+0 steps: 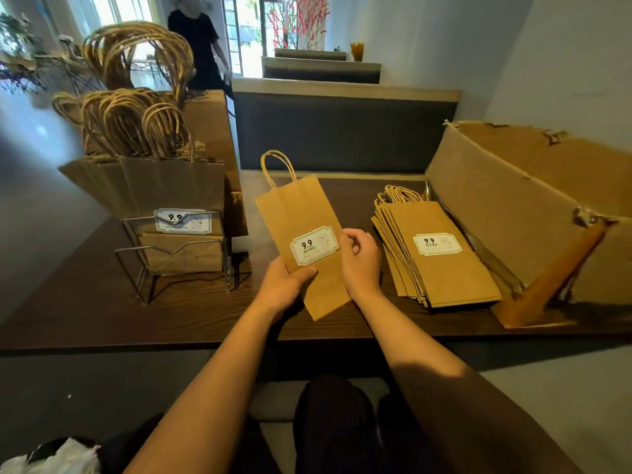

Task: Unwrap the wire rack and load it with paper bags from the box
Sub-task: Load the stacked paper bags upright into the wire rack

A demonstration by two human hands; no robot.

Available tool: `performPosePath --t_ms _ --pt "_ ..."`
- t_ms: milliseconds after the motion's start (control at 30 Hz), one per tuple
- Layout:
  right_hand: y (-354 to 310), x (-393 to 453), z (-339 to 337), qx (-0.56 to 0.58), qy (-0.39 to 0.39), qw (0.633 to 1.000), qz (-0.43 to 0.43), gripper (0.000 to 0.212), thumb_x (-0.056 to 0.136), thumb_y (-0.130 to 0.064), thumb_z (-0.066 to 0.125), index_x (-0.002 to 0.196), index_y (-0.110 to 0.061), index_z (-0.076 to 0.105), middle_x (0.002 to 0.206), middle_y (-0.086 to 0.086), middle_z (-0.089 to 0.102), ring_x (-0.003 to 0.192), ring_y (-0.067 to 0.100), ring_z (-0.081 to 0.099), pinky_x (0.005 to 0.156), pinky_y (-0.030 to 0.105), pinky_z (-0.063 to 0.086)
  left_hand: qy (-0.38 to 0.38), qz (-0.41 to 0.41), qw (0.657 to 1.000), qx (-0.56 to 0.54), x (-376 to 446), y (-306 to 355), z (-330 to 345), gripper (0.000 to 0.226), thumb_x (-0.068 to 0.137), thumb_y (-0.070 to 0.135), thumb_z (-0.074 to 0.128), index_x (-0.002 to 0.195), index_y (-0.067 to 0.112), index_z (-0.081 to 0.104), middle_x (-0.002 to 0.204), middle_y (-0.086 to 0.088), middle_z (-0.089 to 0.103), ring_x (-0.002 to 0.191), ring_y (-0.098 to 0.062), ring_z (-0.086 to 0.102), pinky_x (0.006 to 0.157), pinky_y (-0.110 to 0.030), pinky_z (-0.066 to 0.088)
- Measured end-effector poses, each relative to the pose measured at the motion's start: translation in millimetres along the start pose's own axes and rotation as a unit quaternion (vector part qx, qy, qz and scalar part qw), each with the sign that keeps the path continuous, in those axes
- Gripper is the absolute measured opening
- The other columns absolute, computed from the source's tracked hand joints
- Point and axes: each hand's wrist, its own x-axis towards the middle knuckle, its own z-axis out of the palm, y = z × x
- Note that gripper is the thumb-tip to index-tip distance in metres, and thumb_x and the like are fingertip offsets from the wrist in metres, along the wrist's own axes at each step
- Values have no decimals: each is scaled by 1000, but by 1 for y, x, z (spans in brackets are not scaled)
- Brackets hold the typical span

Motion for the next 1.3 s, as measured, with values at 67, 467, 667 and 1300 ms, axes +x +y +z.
performPosePath --t_ms 67,467,667,1300 --pt "-4 11 -12 -111 11 991 -74 19 97 -30 57 112 -28 68 114 -7 60 110 13 55 93 37 51 31 -2 999 -23 0 1 -2 37 96 3 66 126 24 62 117 9 72 115 -15 67 99 -36 52" --pt "17 65 -96 -557 -133 804 160 96 83 -72 61 158 -45 7 168 16 3 146 60 7 118 69 11 75 19 995 -56 -9 2 0 40 97 -3 61 125 25 57 111 13 68 111 -12 65 93 -28 50" --pt "5 75 -102 -562 -153 800 144 85 90 -61 55 160 -38 13 163 13 24 141 49 35 114 62 29 79 17 994 -70 -9 0 0 41 96 -3 62 123 27 57 109 17 67 102 -1 64 95 -30 50" --pt "-41 40 -26 -387 -114 914 -37 53 106 -35 40 156 -31 24 153 6 42 132 39 49 101 60 46 61 -12 993 -100 -11 7 -4 40 99 -3 55 120 30 57 111 15 68 105 -3 64 87 -25 50"
